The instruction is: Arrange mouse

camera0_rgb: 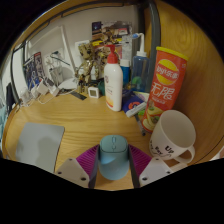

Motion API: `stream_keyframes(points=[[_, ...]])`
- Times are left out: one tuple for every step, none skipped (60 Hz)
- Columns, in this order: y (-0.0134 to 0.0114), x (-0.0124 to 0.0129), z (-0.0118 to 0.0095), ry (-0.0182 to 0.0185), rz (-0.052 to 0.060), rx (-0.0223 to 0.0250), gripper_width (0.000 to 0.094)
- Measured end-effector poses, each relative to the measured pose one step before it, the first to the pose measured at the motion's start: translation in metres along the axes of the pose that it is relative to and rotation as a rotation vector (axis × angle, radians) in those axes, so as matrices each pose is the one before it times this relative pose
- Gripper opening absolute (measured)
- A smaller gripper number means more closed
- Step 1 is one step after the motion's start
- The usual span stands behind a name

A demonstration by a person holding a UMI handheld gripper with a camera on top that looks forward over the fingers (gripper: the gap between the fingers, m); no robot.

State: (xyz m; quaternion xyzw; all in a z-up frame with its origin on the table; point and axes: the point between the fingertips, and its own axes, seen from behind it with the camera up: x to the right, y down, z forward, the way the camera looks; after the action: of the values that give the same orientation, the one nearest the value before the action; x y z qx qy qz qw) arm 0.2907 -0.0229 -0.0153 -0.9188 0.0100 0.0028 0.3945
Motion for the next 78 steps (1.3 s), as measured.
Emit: stream_keyframes(points=[[-0.00015, 0.00029, 0.00001, 0.00071, 0.0019, 0.00067, 0.0506], [-0.00012, 0.00017, 0.00009, 0.00096, 0.0018, 0.0004, 0.0501], [0.00013, 0.0001, 0.00011, 0.00147, -0.0004, -0.00001, 0.0498], [0.00026, 0.00012, 0.00012, 0.0013, -0.0019, -0.0005, 0.0489], [0.00036, 0.00001, -0.0002, 0.00187, -0.0009, -0.00087, 0.0485], [-0.00013, -0.00009, -0.00021, 0.00197, 0.0023, 0.00071, 0.0473], [0.00023, 0.00011, -0.00001, 0.00254, 0.0047, -0.00056, 0.0465], [-0.00044, -0.0002, -0.00016, 0.00272, 0.0065, 0.00037, 0.0453], [0.00005, 0.00005, -0.0001, 0.00283, 0.0035, 0.00005, 0.044], [-0.00018, -0.00012, -0.00005, 0.00241, 0.0033, 0.00183, 0.0433], [0.0002, -0.0003, -0.00009, 0.00168, 0.0016, 0.00055, 0.0407], [0.00013, -0.00032, 0.00023, 0.00092, 0.0005, 0.00006, 0.0395], [0.0, -0.00006, 0.00019, 0.00091, 0.0004, -0.00027, 0.0385], [0.00015, -0.00019, 0.00045, 0.0001, 0.0018, -0.0012, 0.0387], [-0.00005, 0.00003, -0.00015, -0.00085, 0.0018, -0.00253, 0.0348], [-0.00028, 0.00017, -0.00003, 0.00069, 0.007, -0.00107, 0.034], [0.00038, 0.00024, -0.00012, 0.00098, 0.004, -0.00367, 0.0325], [-0.00043, 0.00024, 0.00009, 0.00166, 0.0025, -0.00075, 0.0308], [0.00042, 0.00002, -0.00008, 0.003, -0.0005, -0.0045, 0.0306], [-0.0003, -0.00013, 0.00017, 0.00304, -0.0037, -0.0018, 0.0306], [0.00015, -0.0001, 0.00015, 0.00305, -0.0012, -0.00374, 0.0307], [-0.0006, -0.00019, 0.00024, 0.00277, 0.0033, -0.00134, 0.0307], [-0.00027, -0.00007, 0.00039, 0.00457, 0.0066, -0.00237, 0.0304], [-0.00035, -0.00017, 0.00018, 0.00541, 0.0014, -0.00237, 0.0304], [-0.00107, -0.00006, -0.00014, 0.0065, -0.0054, -0.00059, 0.0304], [-0.00098, -0.00005, -0.00044, 0.00777, -0.0058, -0.00095, 0.0305], [-0.00169, -0.00049, -0.0012, 0.00859, -0.002, -0.00001, 0.0307], [-0.00239, -0.00134, -0.00181, 0.00616, 0.0027, 0.00161, 0.0306], [-0.00352, -0.00236, -0.00248, 0.00296, 0.0054, 0.00434, 0.0305], [-0.0046, -0.0022, -0.00285, 0.00449, 0.0049, 0.00945, 0.0305], [-0.00635, -0.00263, -0.00401, 0.00444, 0.0067, 0.01279, 0.0307], [-0.00749, -0.00239, -0.00433, 0.0067, 0.0016, 0.0153, 0.0306], [-0.00771, -0.00262, -0.00474, 0.00735, -0.0046, 0.01386, 0.0307], [-0.00817, -0.00295, -0.00513, 0.00696, -0.0057, 0.01439, 0.0307], [-0.00909, -0.00344, -0.00555, 0.007, -0.0016, 0.01755, 0.0307], [-0.00959, -0.0041, -0.00563, 0.00589, 0.0034, 0.01898, 0.0306], [-0.00905, -0.00526, -0.00548, 0.00276, 0.0046, 0.01663, 0.0307], [-0.00868, -0.00612, -0.0053, -0.00024, 0.0041, 0.01435, 0.0307], [-0.00969, -0.00663, -0.00656, -0.00131, 0.0026, 0.01283, 0.0308], [-0.00841, -0.00742, -0.00505, -0.00256, 0.0048, 0.01467, 0.031], [-0.00829, -0.00755, -0.00478, -0.00291, 0.0044, 0.01467, 0.0308], [-0.0077, -0.00807, -0.00433, -0.00426, -0.0004, 0.01379, 0.0308], [-0.00675, -0.0083, -0.00435, -0.00364, -0.0037, 0.01259, 0.0308], [-0.00585, -0.00829, -0.00411, -0.00263, -0.0057, 0.01205, 0.0308], [-0.00529, -0.0083, -0.00365, -0.00289, -0.0057, 0.01015, 0.0308], [-0.00477, -0.00885, -0.00338, -0.00361, -0.0039, 0.00816, 0.0307], [-0.00325, -0.00939, -0.00259, -0.00304, -0.0028, 0.0079, 0.0308], [-0.00312, -0.00969, -0.00271, -0.00545, -0.0024, 0.00427, 0.0308], [-0.00172, -0.00958, -0.00174, -0.007, -0.0025, 0.00336, 0.0308], [-0.00078, -0.01014, -0.00146, -0.00743, -0.0018, 0.00193, 0.0308], [-0.00007, -0.0099, -0.0011, -0.0071, -0.0007, 0.00063, 0.0307], [0.00058, -0.00998, -0.00085, -0.00647, -0.0006, 0.00031, 0.0307], [0.0017, -0.00961, -0.00069, -0.00592, -0.0025, -0.00191, 0.0307], [0.00249, -0.00937, 0.00002, -0.0071, -0.0038, -0.0052, 0.0308], [0.0048, -0.00909, 0.00055, -0.01085, -0.0034, -0.00178, 0.0307], [0.00336, -0.00955, 0.0007, -0.00773, -0.0023, -0.00515, 0.0307], [0.00313, -0.00972, 0.00015, -0.00425, -0.0015, -0.00886, 0.0307], [0.00473, -0.00871, 0.00085, -0.00652, -0.0031, -0.00786, 0.0307], [0.00535, -0.00858, 0.00131, -0.00715, -0.0055, -0.01083, 0.0306], [0.00577, -0.0078, 0.00171, -0.00664, -0.006, -0.01018, 0.0306], [0.00565, -0.00716, 0.00178, -0.00518, -0.0055, -0.00916, 0.0305], [0.00572, -0.00641, 0.0019, -0.00412, -0.0052, -0.00846, 0.0305], [0.00625, -0.00591, 0.00193, -0.00363, -0.0056, -0.01016, 0.0306], [0.00759, -0.00488, 0.0033, -0.00575, -0.0058, -0.00823, 0.0306], [0.00687, -0.00463, 0.00252, -0.00199, -0.0036, -0.01359, 0.0305], [0.00638, -0.00497, 0.00244, -0.00127, -0.0007, -0.01468, 0.0304], [0.00636, -0.00407, 0.00289, -0.00242, 0.0006, -0.01188, 0.0305], [0.00595, -0.00386, 0.00265, -0.00244, 0.0011, -0.01143, 0.0306], [0.0063, -0.00359, 0.00288, -0.00195, 0.0009, -0.01088, 0.0306], [0.00637, -0.00288, 0.00277, -0.00052, 0.0007, -0.01301, 0.0304], [0.00651, -0.00203, 0.00259, -0.00018, 0.0018, -0.01414, 0.0305], [0.00609, -0.00205, 0.00261, -0.00081, 0.002, -0.01308, 0.0306], [0.00688, 0.00095, 0.0034, -0.00602, 0.0006, -0.00718, 0.0305], [0.00506, -0.00202, 0.00277, -0.00066, 0.0023, -0.00983, 0.0306], [0.00474, -0.00165, 0.00226, 0.00168, 0.003, -0.01173, 0.0306], [0.00529, -0.00043, 0.00235, 0.0019, 0.0009, -0.01045, 0.0306], [0.00485, 0.00011, 0.0024, 0.00265, -0.0006, -0.00954, 0.0306], [0.0044, 0.00027, 0.00217, 0.00326, -0.0012, -0.00877, 0.0311]])
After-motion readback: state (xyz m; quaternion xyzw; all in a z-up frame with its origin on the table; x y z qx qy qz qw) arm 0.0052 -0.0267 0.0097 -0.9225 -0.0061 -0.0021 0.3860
